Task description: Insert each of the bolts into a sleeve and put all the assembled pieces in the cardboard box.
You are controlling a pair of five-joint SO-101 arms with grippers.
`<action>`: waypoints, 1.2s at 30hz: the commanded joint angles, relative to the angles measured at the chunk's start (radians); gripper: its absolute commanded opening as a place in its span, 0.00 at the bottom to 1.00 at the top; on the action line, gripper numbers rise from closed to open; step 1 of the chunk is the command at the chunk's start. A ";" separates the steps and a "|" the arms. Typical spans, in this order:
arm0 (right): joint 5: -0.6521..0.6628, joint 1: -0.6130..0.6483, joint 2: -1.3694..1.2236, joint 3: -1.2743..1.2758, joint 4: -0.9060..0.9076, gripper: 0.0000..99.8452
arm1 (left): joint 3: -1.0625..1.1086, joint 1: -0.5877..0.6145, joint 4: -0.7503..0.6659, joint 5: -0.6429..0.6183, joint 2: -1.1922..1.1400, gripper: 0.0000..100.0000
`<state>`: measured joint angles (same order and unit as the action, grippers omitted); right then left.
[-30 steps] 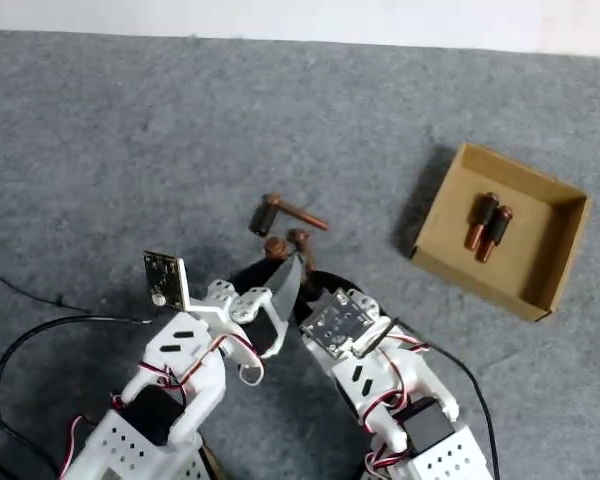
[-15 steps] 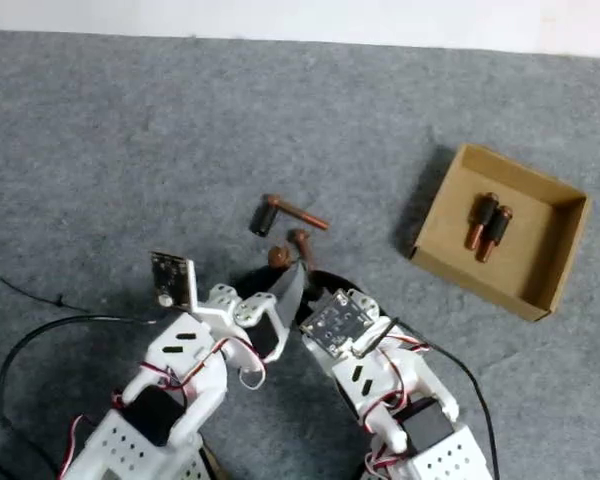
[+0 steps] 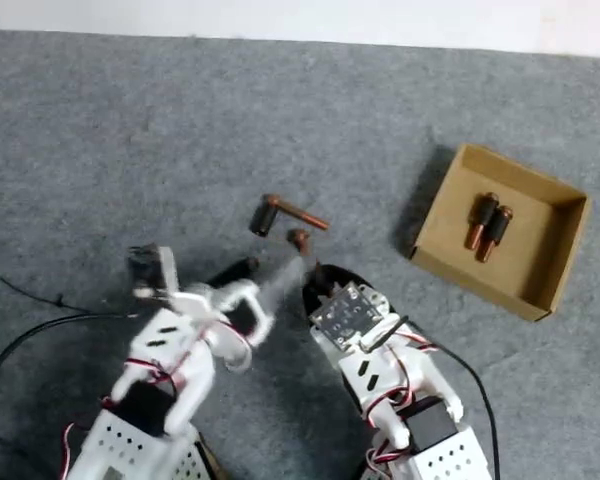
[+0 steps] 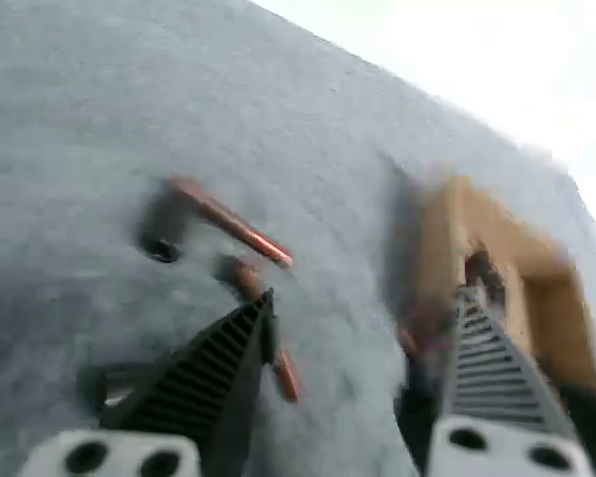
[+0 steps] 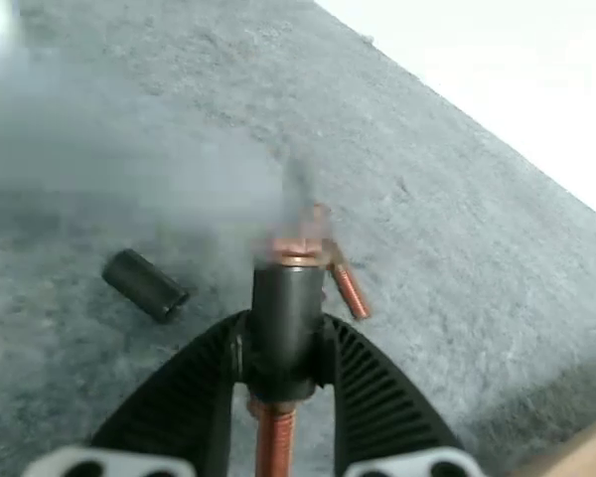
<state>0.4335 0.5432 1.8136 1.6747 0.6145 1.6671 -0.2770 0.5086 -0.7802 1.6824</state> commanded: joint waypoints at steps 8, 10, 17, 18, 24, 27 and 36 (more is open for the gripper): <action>-0.207 -0.306 0.024 0.084 -0.137 0.00 | -0.053 0.228 -0.002 -0.104 0.022 0.26; -0.269 -0.397 0.024 0.084 -0.179 0.00 | -0.051 0.228 -0.002 -0.106 0.022 0.26; -0.249 -0.573 0.015 0.084 -0.255 0.00 | -0.027 0.228 -0.002 -0.104 0.022 0.26; -0.249 -0.590 0.015 0.082 -0.265 0.00 | -0.024 0.228 -0.002 -0.104 0.022 0.26; -0.249 -0.618 -0.005 0.010 -0.268 0.00 | -0.019 0.231 -0.002 -0.104 0.022 0.26; -0.247 -0.618 -0.145 -0.093 -0.268 0.00 | -0.019 0.232 0.000 -0.104 0.022 0.26; -0.275 -0.656 -0.983 -0.628 -0.271 0.00 | 0.012 0.234 -0.002 -0.028 0.022 0.26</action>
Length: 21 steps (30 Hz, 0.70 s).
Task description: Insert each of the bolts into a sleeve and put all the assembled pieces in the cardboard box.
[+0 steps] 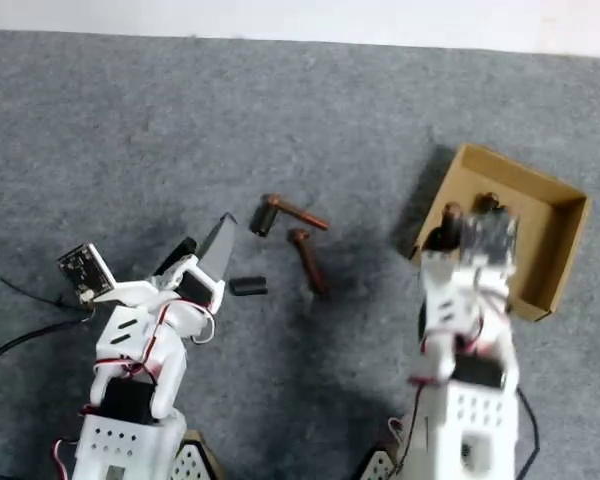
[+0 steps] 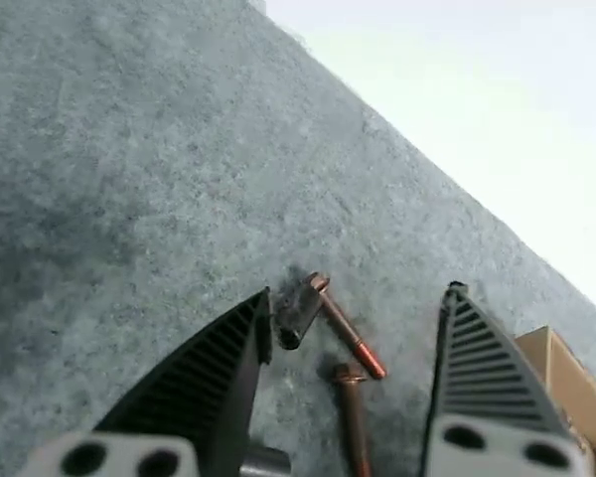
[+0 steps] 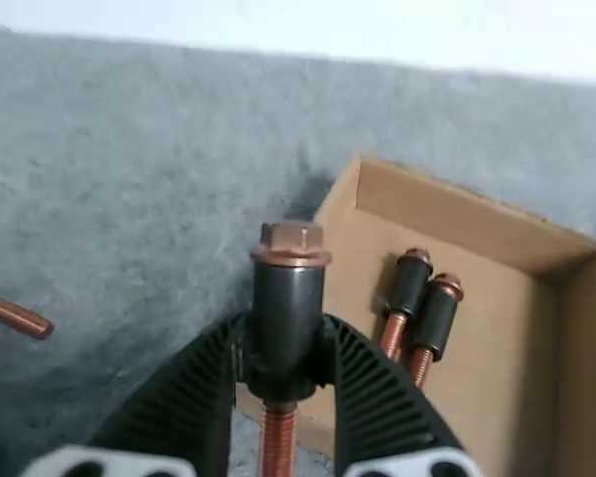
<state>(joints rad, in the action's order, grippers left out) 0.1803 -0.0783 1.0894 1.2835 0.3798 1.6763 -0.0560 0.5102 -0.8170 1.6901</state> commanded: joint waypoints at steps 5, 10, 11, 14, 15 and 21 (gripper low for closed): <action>-0.133 -0.107 -0.607 -0.483 -0.022 0.00 | 0.004 0.015 0.000 0.009 0.015 0.26; -0.146 -0.119 -0.812 -0.601 0.048 0.01 | 0.004 0.015 0.000 0.009 0.015 0.26; -0.146 -0.119 -0.832 -0.605 0.048 0.01 | 0.004 0.015 0.000 0.009 0.015 0.26; -0.144 -0.096 -0.863 -0.604 0.048 0.02 | 0.004 0.015 0.000 0.009 0.015 0.26; -0.140 -0.079 -0.871 -0.604 0.051 0.04 | 0.004 0.015 0.000 0.009 0.015 0.26; -0.138 -0.022 -0.883 -0.572 0.053 0.21 | 0.004 0.015 0.000 0.009 0.015 0.26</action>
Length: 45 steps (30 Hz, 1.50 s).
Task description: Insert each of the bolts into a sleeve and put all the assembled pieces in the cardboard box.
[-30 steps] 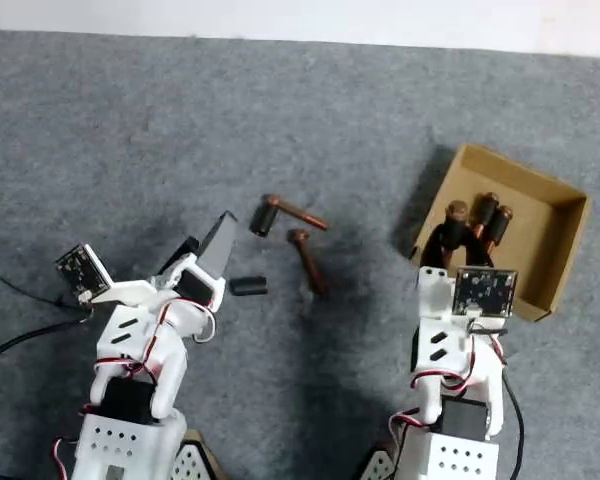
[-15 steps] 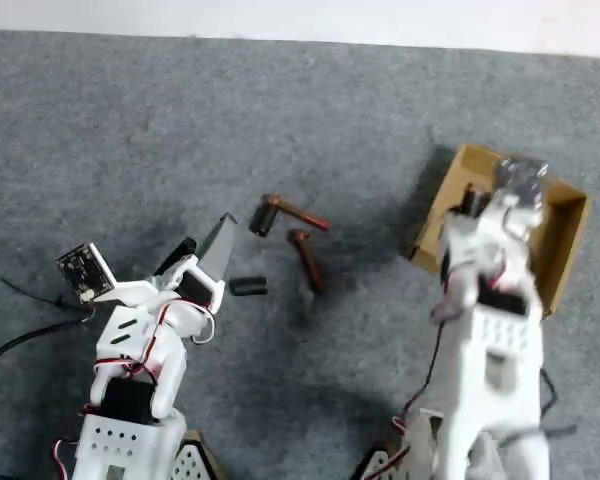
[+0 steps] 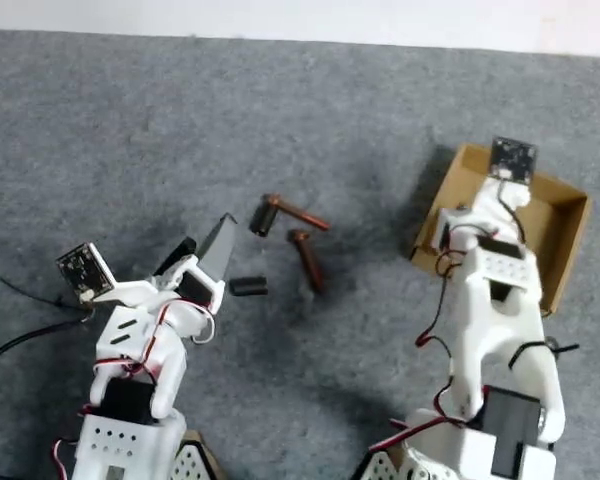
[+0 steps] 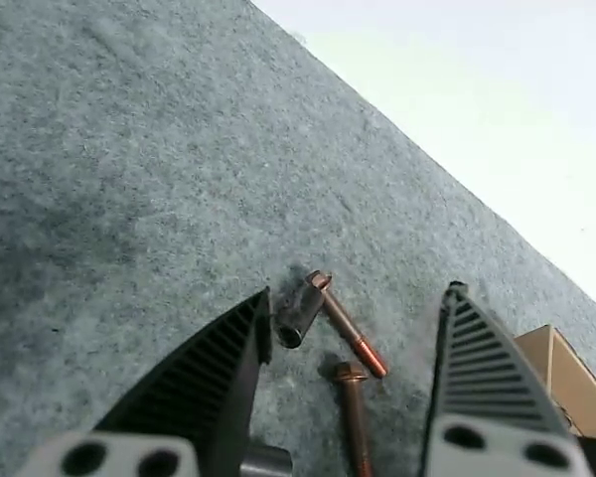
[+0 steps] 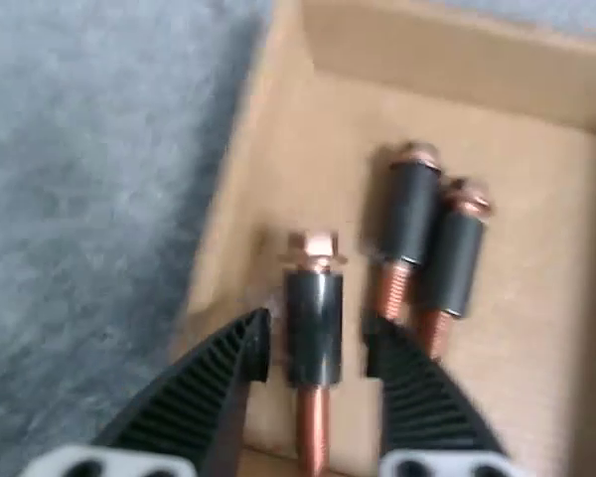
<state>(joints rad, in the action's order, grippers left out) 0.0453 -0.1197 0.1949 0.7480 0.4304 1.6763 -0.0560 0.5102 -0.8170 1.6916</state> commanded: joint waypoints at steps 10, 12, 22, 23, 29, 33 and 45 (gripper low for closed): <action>-0.003 0.237 0.403 0.076 0.145 0.21 | -0.016 0.134 -0.003 -0.029 0.013 0.26; -0.003 0.364 0.466 0.096 0.191 0.21 | -0.022 0.174 -0.003 -0.069 0.013 0.26; 0.008 0.780 0.255 -0.004 0.251 0.21 | -0.022 0.308 -0.032 -0.117 0.013 0.26; 0.040 0.809 0.209 -0.030 0.251 0.21 | -0.022 0.312 -0.032 -0.117 0.013 0.26; 0.232 0.941 -0.021 -0.096 0.251 0.21 | -0.022 0.318 -0.032 -0.117 0.013 0.26; 0.298 0.967 -0.110 -0.104 0.251 0.21 | -0.022 0.323 -0.032 -0.117 0.013 0.26; 0.382 0.978 -0.257 -0.248 0.246 0.21 | -0.022 0.323 -0.032 -0.117 0.013 0.26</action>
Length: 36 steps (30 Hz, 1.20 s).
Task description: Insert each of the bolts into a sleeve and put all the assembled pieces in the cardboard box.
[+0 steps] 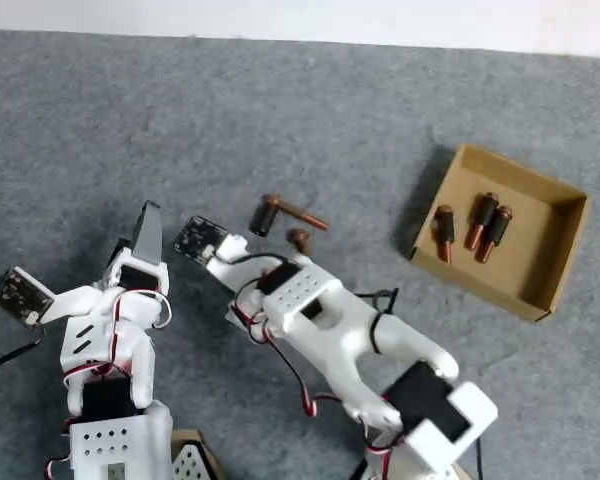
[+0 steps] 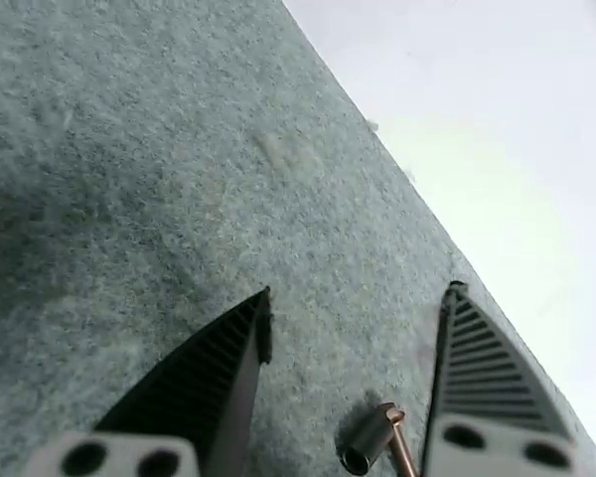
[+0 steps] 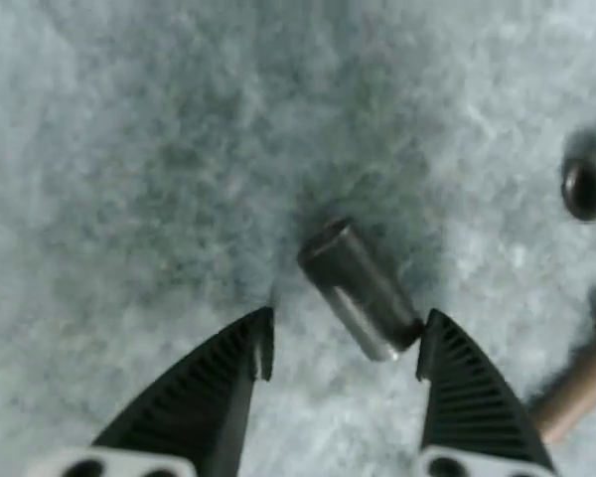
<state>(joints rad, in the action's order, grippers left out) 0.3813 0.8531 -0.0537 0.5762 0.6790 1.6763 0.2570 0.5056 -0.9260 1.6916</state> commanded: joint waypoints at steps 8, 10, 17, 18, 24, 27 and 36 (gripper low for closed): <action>0.118 -0.039 -0.154 -0.206 -0.001 0.21 | -0.022 0.012 -0.028 -0.008 0.013 0.26; 0.137 -0.039 -0.199 -0.217 0.002 0.21 | -0.022 0.012 -0.028 -0.008 0.013 0.26; 0.166 -0.035 -0.225 -0.213 0.002 0.08 | -0.024 0.012 -0.028 -0.008 0.013 0.26; 0.166 -0.035 -0.225 -0.211 0.002 0.06 | -0.024 0.012 -0.028 -0.008 0.013 0.26; 0.163 -0.035 -0.225 -0.216 0.028 0.06 | -0.024 0.012 -0.028 -0.008 0.013 0.26; 0.161 -0.038 -0.223 -0.220 0.105 0.11 | -0.024 0.012 -0.028 -0.008 0.013 0.26; 0.158 -0.038 -0.223 -0.249 0.197 0.12 | -0.024 0.010 -0.028 -0.006 0.013 0.26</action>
<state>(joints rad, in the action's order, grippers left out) 0.5363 0.8332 -0.2839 0.3276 0.8339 1.6763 0.2585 0.5056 -0.9275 1.6916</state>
